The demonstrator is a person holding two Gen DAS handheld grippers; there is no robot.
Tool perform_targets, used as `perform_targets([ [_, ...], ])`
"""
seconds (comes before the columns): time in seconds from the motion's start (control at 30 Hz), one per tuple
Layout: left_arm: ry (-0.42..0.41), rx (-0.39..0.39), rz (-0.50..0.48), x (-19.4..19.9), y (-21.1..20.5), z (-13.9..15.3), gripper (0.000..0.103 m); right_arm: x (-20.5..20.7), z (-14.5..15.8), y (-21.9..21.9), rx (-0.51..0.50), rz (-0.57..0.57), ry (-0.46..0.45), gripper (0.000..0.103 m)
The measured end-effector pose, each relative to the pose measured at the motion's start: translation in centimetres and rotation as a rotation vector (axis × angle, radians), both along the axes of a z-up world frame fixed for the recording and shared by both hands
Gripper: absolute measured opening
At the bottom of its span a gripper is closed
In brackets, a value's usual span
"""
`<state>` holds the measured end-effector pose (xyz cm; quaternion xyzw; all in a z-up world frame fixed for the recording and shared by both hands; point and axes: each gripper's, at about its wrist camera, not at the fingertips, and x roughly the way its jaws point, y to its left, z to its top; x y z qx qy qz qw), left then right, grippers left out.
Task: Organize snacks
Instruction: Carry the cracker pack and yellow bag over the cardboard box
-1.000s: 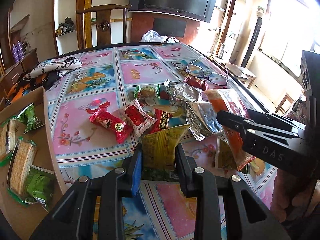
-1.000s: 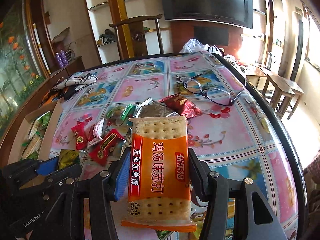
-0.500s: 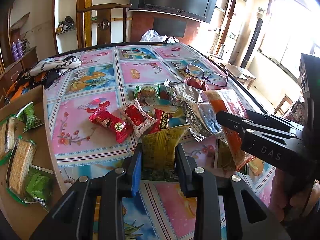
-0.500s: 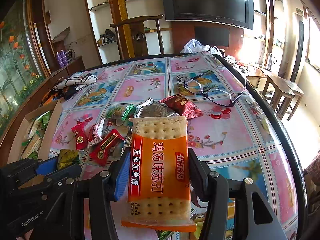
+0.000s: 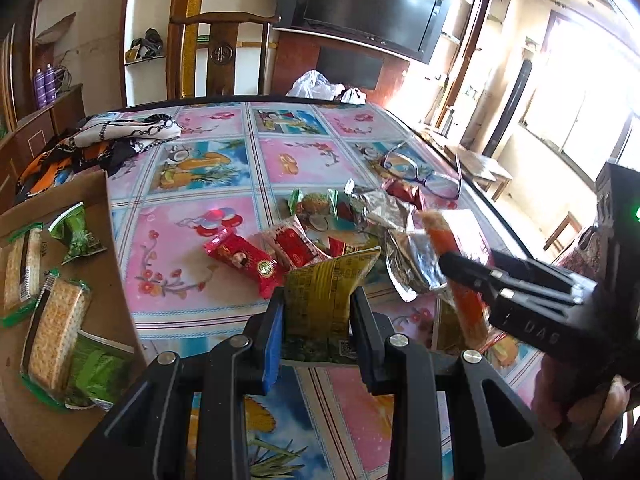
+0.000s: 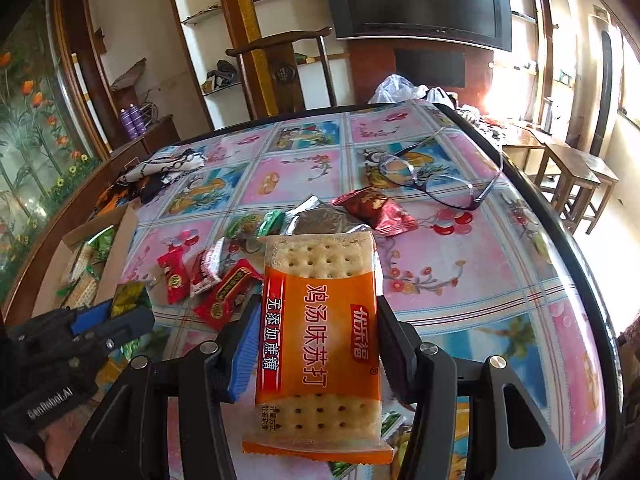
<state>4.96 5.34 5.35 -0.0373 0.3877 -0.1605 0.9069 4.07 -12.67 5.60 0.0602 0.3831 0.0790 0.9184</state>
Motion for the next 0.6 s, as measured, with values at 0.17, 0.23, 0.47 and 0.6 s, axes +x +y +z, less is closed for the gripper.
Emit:
perform_targets([
  [0.17,-0.028,-0.025,0.032,-0.1,2.0,1.2,0.03,-0.3,0.2,1.2,-0.013,0.03,-0.027,0.057],
  [0.23,-0.029,-0.048,0.056,0.0,3.2,1.7,0.03,-0.3,0.4,1.7,-0.004,0.037,-0.034,0.057],
  [0.47,-0.039,-0.093,0.168,0.1,7.8,3.0,0.03,0.1,0.7,4.9,0.062,0.08,-0.002,0.057],
  [0.6,-0.024,-0.123,0.246,0.3,11.4,3.0,0.03,-0.3,2.0,8.3,0.095,0.133,-0.03,0.057],
])
